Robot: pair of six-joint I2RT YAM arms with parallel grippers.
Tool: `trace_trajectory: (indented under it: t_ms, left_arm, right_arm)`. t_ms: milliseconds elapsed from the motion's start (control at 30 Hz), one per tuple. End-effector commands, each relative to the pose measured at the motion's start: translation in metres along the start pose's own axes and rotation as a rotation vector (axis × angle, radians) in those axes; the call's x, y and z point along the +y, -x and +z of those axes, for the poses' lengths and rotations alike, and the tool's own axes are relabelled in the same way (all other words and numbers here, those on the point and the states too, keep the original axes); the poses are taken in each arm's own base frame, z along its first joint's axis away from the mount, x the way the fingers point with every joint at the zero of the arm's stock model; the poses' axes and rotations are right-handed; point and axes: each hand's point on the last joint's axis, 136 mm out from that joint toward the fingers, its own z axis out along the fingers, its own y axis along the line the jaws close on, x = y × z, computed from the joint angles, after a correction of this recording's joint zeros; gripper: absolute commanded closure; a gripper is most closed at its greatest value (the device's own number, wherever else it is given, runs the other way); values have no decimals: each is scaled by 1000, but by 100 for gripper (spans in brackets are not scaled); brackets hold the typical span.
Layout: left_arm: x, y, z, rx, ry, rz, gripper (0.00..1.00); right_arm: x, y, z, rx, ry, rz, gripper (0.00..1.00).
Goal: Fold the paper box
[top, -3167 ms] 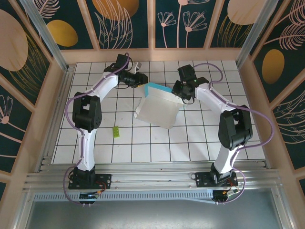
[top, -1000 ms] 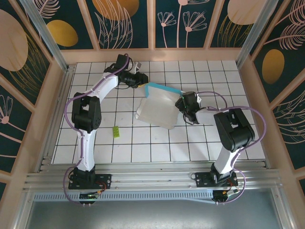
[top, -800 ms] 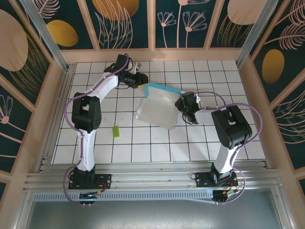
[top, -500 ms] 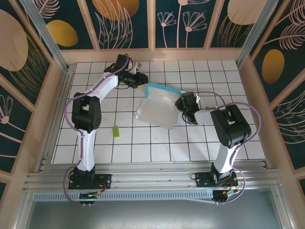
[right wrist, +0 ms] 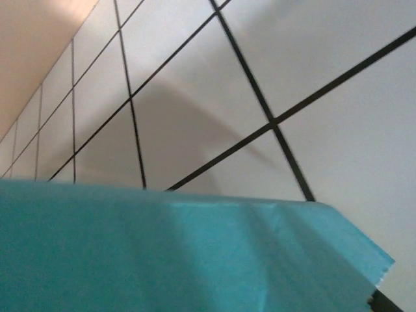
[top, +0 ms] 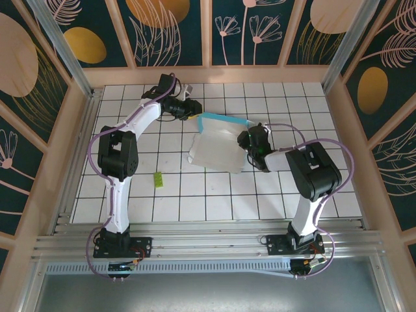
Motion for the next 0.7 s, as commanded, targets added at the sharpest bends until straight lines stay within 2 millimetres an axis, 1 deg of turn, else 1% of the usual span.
trace_trajectory:
  t_ms: [0, 200, 333, 433, 500, 667]
  left_arm:
    - [6, -7, 7, 33, 20, -8, 67]
    - [6, -6, 8, 33, 20, -11, 67]
    - [7, -6, 8, 32, 26, -13, 67]
    - [9, -7, 8, 35, 30, -16, 67]
    - [9, -7, 9, 35, 33, -14, 67]
    - [11, -7, 9, 32, 44, -17, 67]
  right_arm:
    - [12, -8, 5, 3, 68, -41, 71]
    - [9, -22, 15, 54, 70, -42, 70]
    - [10, -17, 10, 37, 67, -39, 69]
    - [16, -7, -4, 15, 72, -57, 64]
    - [20, -1, -18, 8, 75, -83, 59]
    - [23, 6, -55, 24, 61, -176, 49]
